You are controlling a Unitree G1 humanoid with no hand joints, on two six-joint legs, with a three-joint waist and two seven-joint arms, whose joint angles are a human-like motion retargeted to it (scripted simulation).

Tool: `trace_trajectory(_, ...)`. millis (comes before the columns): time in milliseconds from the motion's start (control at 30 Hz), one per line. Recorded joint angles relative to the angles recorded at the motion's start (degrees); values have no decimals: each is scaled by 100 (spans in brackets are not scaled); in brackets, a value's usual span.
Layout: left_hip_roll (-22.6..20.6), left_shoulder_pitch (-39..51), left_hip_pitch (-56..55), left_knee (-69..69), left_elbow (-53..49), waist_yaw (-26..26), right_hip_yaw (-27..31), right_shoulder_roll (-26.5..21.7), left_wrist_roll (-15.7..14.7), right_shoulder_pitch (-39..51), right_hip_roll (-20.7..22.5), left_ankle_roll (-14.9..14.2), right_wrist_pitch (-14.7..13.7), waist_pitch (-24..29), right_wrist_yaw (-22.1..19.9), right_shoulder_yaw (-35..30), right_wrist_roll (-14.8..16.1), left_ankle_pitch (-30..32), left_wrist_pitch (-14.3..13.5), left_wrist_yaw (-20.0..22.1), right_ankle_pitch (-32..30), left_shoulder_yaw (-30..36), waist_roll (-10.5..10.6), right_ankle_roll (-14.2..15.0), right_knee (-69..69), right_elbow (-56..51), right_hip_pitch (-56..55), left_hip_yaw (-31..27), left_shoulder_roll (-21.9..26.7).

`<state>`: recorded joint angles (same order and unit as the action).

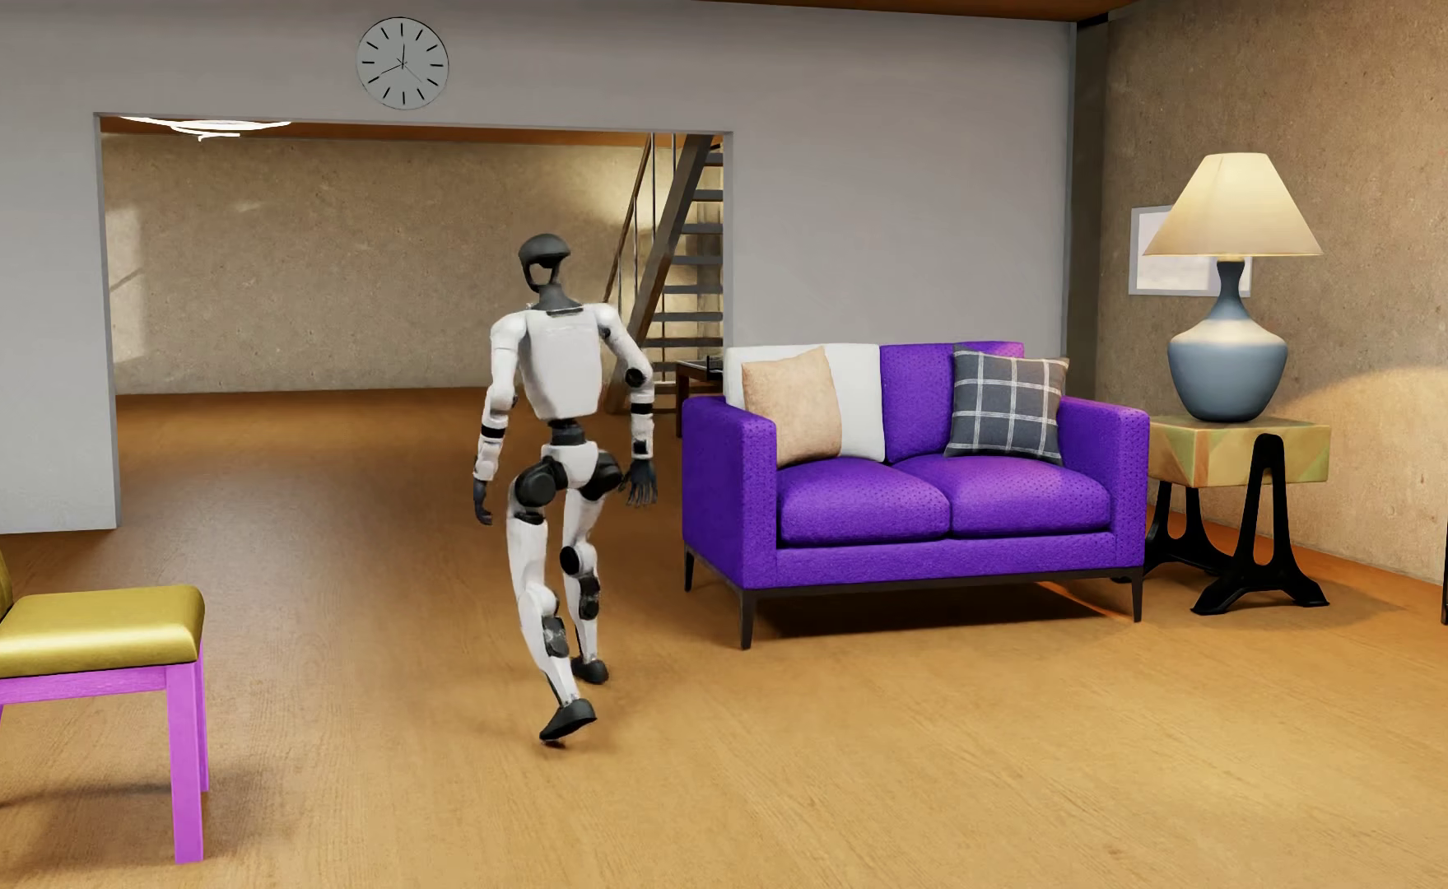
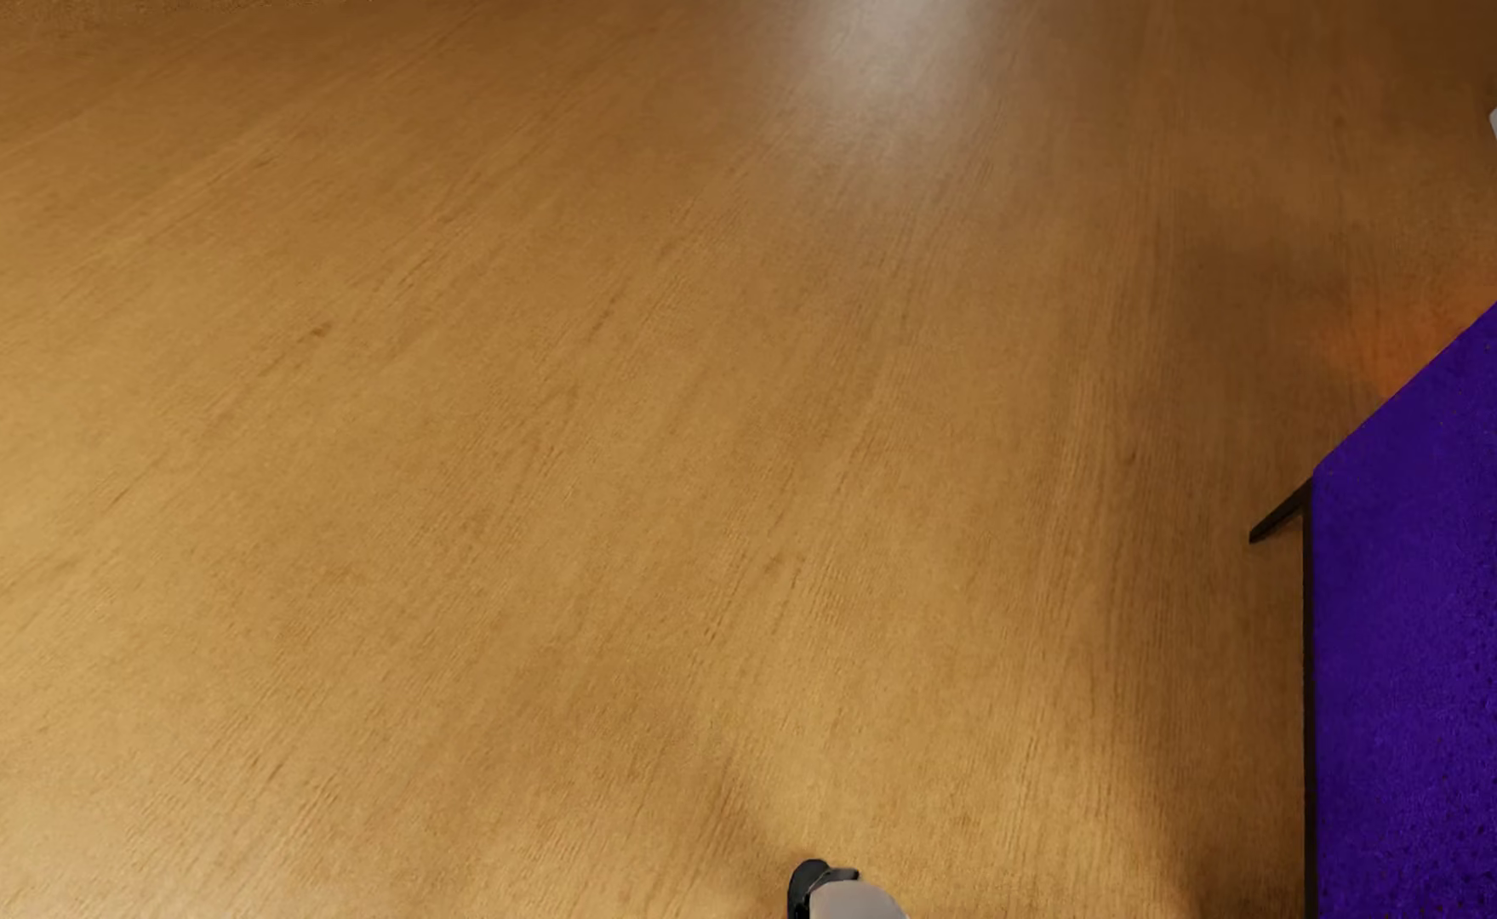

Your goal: Avoid the sofa

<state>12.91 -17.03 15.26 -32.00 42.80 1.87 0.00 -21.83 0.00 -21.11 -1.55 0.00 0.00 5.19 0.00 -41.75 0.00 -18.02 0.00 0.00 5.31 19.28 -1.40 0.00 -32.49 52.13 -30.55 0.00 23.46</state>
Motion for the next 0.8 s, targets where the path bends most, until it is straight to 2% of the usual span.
trace_trajectory(33,-10,181,122,-42,-85,267,0,-56,0,-112,-118,0,0,39,0,-172,0,-139,0,0,-12,158,67,0,35,180,-181,0,38)
trace_trajectory(67,56,341,237,-137,-195,516,0,-83,0,-268,-188,0,0,82,0,-108,0,-166,0,0,-911,184,161,0,-198,282,-474,0,98)
trace_trajectory(100,140,443,478,-159,-181,708,0,-114,0,-302,-147,0,0,185,0,-311,0,30,0,0,-1654,209,288,0,-728,496,-719,0,121)
trace_trajectory(133,220,420,619,-240,-172,804,0,-99,0,-253,0,0,0,212,0,-475,0,456,0,0,-1845,74,412,0,-1083,731,-826,0,117)
trace_trajectory(200,315,226,48,-1178,70,804,0,-73,0,-322,330,0,0,34,0,-560,0,1626,0,0,-1175,69,527,0,-1273,806,-464,0,85)
trace_trajectory(233,178,193,-456,-1981,218,483,0,-67,0,-388,511,0,0,-2,0,-386,0,1679,0,0,-794,122,556,0,-1271,635,-192,0,57)
trace_trajectory(300,-22,-3,-1360,-3658,312,-233,0,-90,0,-88,1055,0,0,233,0,-537,0,1104,0,0,-338,274,646,0,-796,337,929,0,12)
trace_trajectory(333,-201,-165,-2007,-4134,394,-499,0,-106,0,162,1233,0,0,251,0,-492,0,663,0,0,-61,369,625,0,-454,115,1527,0,-23)
trace_trajectory(367,-381,-310,-2562,-4182,445,-785,0,-125,0,366,1343,0,0,324,0,-181,0,338,0,0,298,546,609,0,-72,-179,2209,0,-13)
trace_trajectory(400,-474,-439,-3247,-3936,543,-1083,0,-144,0,583,1412,0,0,287,0,190,0,233,0,0,617,752,602,0,203,-490,2684,0,8)
trace_trajectory(433,-653,-618,-3569,-3248,622,-1417,0,-190,0,762,1240,0,0,322,0,527,0,223,0,0,945,815,546,0,420,-820,3304,0,-5)
trace_trajectory(533,-625,-1038,-4282,-431,825,-2057,0,-310,0,1468,1015,0,0,115,0,1498,0,761,0,0,1802,991,561,0,869,-1718,4562,0,-44)
trace_trajectory(567,-606,-1169,-4400,354,839,-2164,0,-386,0,1676,962,0,0,-5,0,1657,0,772,0,0,1964,1014,579,0,911,-1984,4855,0,-42)
trace_trajectory(600,-527,-1249,-4541,499,857,-2318,0,-437,0,1793,861,0,0,-82,0,1848,0,607,0,0,1958,1023,621,0,901,-2191,5118,0,-28)
trace_trajectory(633,-508,-1321,-4639,209,894,-2589,0,-434,0,1848,540,0,0,-81,0,2006,0,660,0,0,1763,1014,563,0,778,-2296,5336,0,-27)
trace_trajectory(667,-583,-1302,-4896,-585,1041,-2696,0,-382,0,1808,234,0,0,-88,0,2106,0,1096,0,0,1315,1095,433,0,435,-2306,5407,0,-33)
trace_trajectory(700,-841,-1178,-4968,-1338,1348,-2653,0,-215,0,1667,-104,0,0,-13,0,2117,0,1170,0,0,508,1221,204,0,-241,-2107,5347,0,-51)
trace_trajectory(733,-994,-977,-4673,-1714,1527,-2487,0,-158,0,1505,-222,0,0,42,0,2078,0,889,0,0,-409,1236,171,0,-1327,-1890,5006,0,-102)
trace_trajectory(767,-1087,-925,-4382,-1818,1377,-2272,0,-188,0,1434,-57,0,0,1,0,1766,0,539,0,0,-1071,1093,244,0,-2857,-1661,4267,0,-201)
trace_trajectory(800,-1320,-840,-3836,-1604,1120,-1832,0,-151,0,1406,-72,0,0,75,0,1402,0,446,0,0,-1008,1000,193,0,-4075,-1351,3644,0,-255)
